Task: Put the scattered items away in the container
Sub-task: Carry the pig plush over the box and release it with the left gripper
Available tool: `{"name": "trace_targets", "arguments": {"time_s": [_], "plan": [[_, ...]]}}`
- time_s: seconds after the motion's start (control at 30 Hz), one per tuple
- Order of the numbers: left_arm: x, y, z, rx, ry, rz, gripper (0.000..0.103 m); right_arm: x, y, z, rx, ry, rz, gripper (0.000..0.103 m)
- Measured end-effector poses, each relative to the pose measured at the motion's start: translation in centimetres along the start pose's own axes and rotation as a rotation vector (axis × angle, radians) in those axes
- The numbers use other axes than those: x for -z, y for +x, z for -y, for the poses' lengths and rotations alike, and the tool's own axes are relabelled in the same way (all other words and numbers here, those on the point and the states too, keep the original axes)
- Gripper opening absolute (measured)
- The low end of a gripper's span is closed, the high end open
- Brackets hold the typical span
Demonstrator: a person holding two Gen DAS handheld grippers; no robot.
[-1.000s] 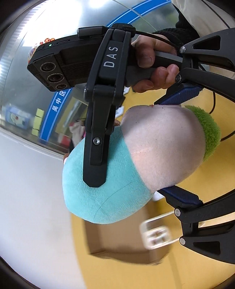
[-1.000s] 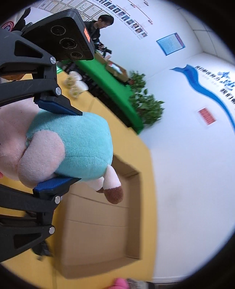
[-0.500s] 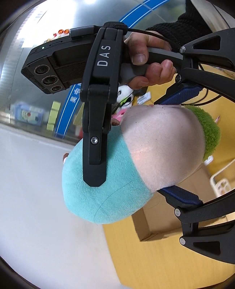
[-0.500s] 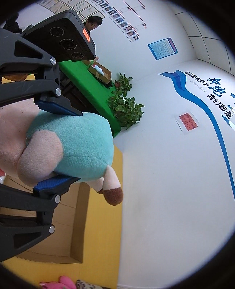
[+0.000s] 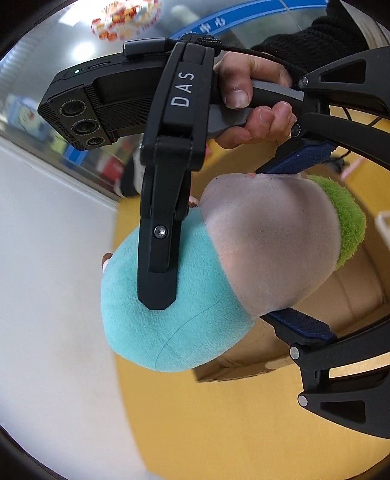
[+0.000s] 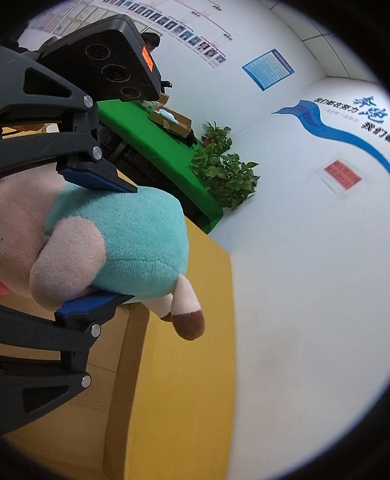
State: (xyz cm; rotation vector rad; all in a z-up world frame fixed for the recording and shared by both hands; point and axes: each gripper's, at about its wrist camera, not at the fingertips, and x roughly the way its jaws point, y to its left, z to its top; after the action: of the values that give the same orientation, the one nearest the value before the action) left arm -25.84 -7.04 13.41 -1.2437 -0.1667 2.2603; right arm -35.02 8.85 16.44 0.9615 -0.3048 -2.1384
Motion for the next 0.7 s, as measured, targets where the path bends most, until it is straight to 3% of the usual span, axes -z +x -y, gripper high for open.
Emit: {"name": "trace_targets", "arguments": {"time_s": [0.17, 0.43, 0.57, 0.63, 0.7], "plan": [[0.5, 6.5, -4.9, 0.002, -0.077, -0.112, 0.085, 2.6, 6.5, 5.5, -0.023, 0.118, -0.056, 0.059], [1.4, 11.7, -8.5, -0.002, -0.111, -0.197, 0.086, 5.3, 12.4, 9.6, -0.005, 0.204, -0.110, 0.059], [1.8, 12.8, -9.2, 0.021, -0.149, -0.201, 0.093, 6.0, 13.5, 10.5, 0.009, 0.234, -0.107, 0.066], [1.9, 12.8, -9.1, -0.001, -0.148, -0.191, 0.094, 6.4, 13.4, 10.8, 0.017, 0.254, -0.096, 0.073], [1.8, 12.1, -8.8, -0.021, -0.136, -0.164, 0.094, 6.4, 12.9, 10.9, 0.044, 0.254, -0.079, 0.074]]}}
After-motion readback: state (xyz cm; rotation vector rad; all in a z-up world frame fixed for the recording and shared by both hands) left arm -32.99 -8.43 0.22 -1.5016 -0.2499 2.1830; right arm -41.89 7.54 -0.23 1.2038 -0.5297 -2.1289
